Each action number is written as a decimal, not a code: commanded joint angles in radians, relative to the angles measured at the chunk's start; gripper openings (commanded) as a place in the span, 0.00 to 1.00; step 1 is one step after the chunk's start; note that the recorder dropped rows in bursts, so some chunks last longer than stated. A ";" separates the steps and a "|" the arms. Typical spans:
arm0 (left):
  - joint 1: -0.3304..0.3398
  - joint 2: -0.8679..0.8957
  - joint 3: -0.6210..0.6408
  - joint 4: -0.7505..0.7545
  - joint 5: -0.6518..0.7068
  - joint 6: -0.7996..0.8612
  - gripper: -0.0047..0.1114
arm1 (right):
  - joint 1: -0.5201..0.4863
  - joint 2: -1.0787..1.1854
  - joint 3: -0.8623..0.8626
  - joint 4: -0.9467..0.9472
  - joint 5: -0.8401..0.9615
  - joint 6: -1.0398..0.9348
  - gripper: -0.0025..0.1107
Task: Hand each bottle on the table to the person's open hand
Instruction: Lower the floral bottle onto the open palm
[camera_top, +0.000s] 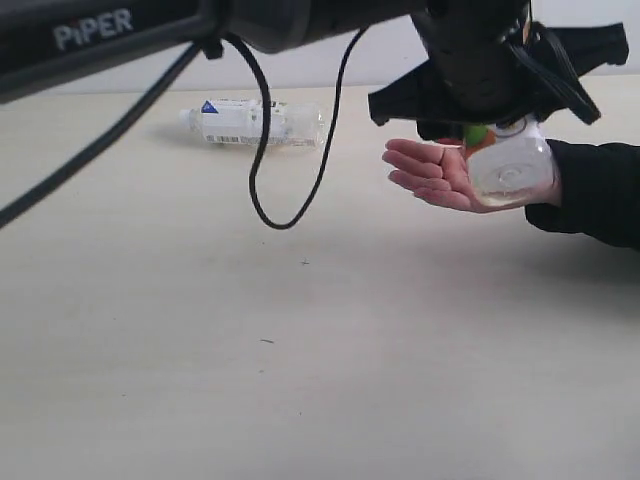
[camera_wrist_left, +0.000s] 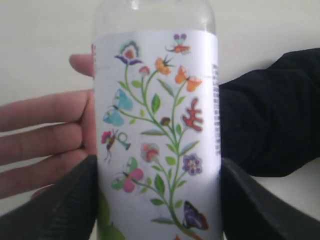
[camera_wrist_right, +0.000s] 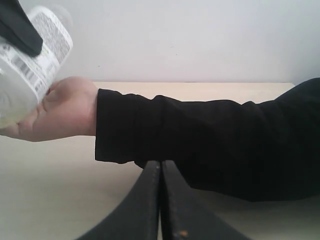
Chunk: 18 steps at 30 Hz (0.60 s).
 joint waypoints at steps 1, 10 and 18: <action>0.029 0.038 0.000 -0.076 -0.007 0.030 0.04 | -0.003 -0.006 0.005 -0.003 -0.012 -0.002 0.02; 0.058 0.067 0.000 -0.132 0.021 0.098 0.04 | -0.003 -0.006 0.005 -0.003 -0.012 -0.002 0.02; 0.058 0.067 0.000 -0.132 0.030 0.109 0.28 | -0.003 -0.006 0.005 -0.003 -0.012 -0.002 0.02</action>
